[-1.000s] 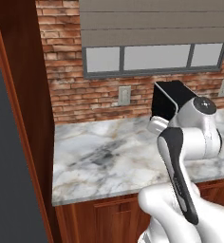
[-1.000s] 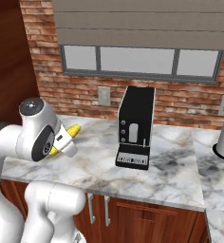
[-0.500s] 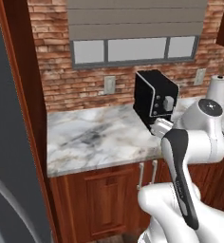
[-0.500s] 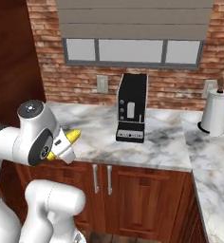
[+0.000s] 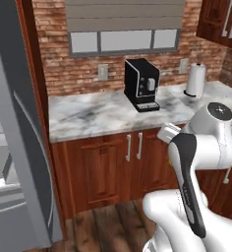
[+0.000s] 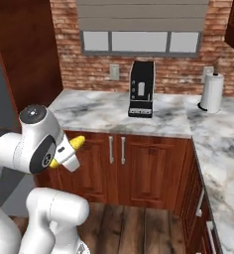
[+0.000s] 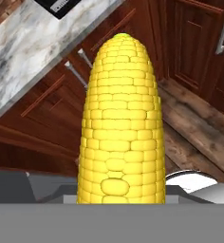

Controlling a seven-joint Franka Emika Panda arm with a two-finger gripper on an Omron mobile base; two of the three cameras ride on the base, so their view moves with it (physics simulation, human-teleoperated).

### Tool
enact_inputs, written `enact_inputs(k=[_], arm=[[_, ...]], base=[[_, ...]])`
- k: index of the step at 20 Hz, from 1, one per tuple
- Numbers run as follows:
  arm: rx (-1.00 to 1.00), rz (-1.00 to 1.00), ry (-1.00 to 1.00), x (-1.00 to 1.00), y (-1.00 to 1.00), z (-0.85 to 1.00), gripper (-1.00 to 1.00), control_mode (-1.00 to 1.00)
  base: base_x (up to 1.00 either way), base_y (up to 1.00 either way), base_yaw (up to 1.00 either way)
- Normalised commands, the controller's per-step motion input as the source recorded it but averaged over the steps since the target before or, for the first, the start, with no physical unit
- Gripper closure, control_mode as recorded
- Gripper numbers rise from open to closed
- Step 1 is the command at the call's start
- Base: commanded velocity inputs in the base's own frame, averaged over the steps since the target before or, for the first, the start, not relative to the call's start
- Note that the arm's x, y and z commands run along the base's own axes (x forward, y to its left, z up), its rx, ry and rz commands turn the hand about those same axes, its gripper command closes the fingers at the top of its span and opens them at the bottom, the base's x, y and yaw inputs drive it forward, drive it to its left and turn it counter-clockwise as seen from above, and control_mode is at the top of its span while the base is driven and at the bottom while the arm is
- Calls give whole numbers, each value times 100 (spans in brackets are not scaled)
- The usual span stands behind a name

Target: Place the corn in the correct fridge rack based on whether it is a fruit or vegetable. Finally, close the fridge door.

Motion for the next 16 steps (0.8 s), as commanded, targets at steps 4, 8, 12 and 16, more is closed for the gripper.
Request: enact_inputs(k=[4,8,12,16], arm=[[0,0,0,0,0,0,100,100],[0,0,0,0,0,0,100,100],[0,0,0,0,0,0,100,100],[0,0,0,0,0,0,100,100]], base=[[-98,70,16],[-88,68,41],[-99,38,42],[-66,48,44]])
